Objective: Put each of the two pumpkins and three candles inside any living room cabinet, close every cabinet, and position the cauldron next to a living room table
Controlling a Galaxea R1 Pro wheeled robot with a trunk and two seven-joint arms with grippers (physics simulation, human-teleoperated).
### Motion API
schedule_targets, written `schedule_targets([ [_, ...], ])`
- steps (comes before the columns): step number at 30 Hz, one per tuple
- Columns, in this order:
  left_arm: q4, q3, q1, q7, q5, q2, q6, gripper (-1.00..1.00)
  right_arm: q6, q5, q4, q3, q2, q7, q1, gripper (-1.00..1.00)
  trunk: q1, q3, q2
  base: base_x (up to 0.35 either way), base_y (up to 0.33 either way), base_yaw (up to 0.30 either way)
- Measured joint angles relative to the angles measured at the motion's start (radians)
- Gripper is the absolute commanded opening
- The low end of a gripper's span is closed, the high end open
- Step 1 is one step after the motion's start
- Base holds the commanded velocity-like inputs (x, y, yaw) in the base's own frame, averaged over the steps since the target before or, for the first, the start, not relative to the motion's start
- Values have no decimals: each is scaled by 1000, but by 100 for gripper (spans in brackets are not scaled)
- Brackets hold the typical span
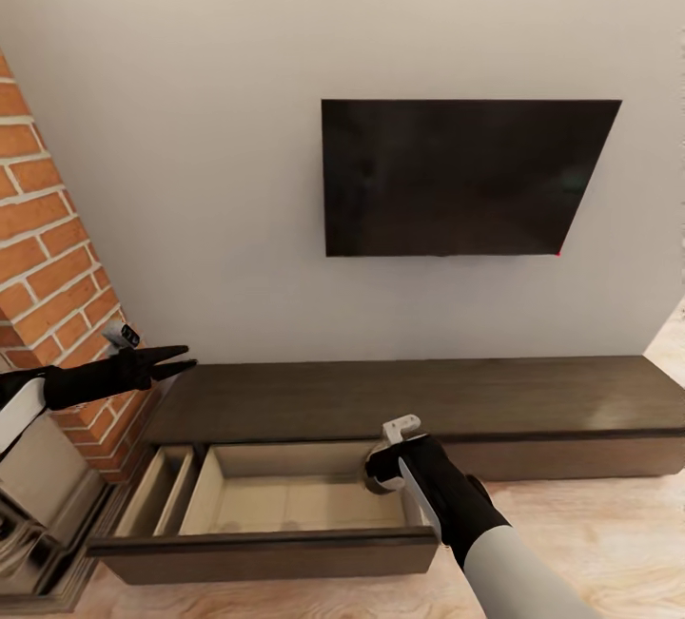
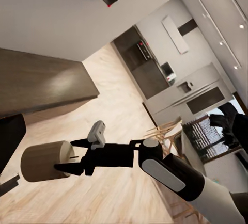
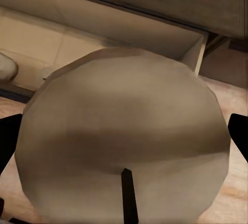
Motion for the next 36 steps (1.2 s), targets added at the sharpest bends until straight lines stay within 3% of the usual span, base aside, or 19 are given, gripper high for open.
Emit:
schedule_targets([
  [11, -2, 1, 0, -2, 1, 1, -1, 100, 0, -1, 2, 1, 1, -1, 0, -100, 0, 4, 0, 85, 270, -69],
  [26, -15, 3, 0, -5, 2, 3, -3, 100, 0, -1, 38, 2, 9, -5, 2, -100, 0, -11, 0, 0, 11, 0],
  [36, -14, 3, 0, -6, 4, 2, -3, 100, -1, 0, 88, 4, 14, -9, 2, -100, 0, -27, 0, 232, 0, 0],
])
